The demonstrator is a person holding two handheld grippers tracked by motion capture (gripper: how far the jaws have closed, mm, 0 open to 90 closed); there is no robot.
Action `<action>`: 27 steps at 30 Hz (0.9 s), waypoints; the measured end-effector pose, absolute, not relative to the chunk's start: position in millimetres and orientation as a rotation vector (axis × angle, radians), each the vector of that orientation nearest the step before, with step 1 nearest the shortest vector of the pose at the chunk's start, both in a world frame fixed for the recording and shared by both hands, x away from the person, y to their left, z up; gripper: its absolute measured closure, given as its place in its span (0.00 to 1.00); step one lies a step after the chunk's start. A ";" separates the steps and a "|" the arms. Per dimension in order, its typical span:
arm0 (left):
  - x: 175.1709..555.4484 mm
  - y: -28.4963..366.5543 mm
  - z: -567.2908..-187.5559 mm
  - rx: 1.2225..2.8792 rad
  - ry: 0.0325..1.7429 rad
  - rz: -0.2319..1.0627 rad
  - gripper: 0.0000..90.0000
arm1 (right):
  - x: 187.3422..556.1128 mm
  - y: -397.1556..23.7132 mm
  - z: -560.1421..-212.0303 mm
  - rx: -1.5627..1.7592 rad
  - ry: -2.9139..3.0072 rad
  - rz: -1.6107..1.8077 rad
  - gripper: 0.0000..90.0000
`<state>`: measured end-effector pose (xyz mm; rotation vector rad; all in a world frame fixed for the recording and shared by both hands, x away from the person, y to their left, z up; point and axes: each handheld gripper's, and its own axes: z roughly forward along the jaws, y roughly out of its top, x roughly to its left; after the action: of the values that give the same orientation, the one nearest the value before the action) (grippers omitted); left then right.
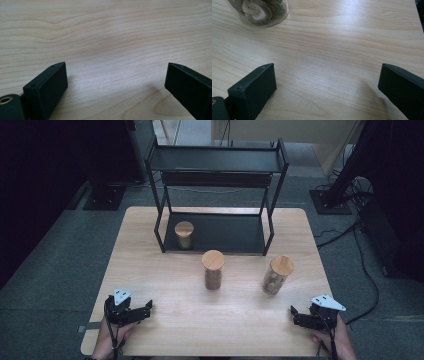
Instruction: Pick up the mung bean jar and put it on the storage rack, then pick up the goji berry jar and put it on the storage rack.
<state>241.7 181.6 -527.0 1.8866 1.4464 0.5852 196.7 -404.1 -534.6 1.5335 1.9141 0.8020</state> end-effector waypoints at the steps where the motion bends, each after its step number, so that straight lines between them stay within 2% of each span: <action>1: 240.7 182.4 -527.0 1.894 1.442 0.588 0.05 | 196.9 -404.3 -534.7 1.534 1.914 0.803 0.01; 27: 233.8 189.3 -527.2 1.922 1.426 0.600 0.05 | 192.7 -407.7 -533.1 1.573 1.856 0.856 0.02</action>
<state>233.8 189.3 -527.2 1.9216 1.4262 0.5997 192.7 -407.7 -533.1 1.5726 1.8556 0.8556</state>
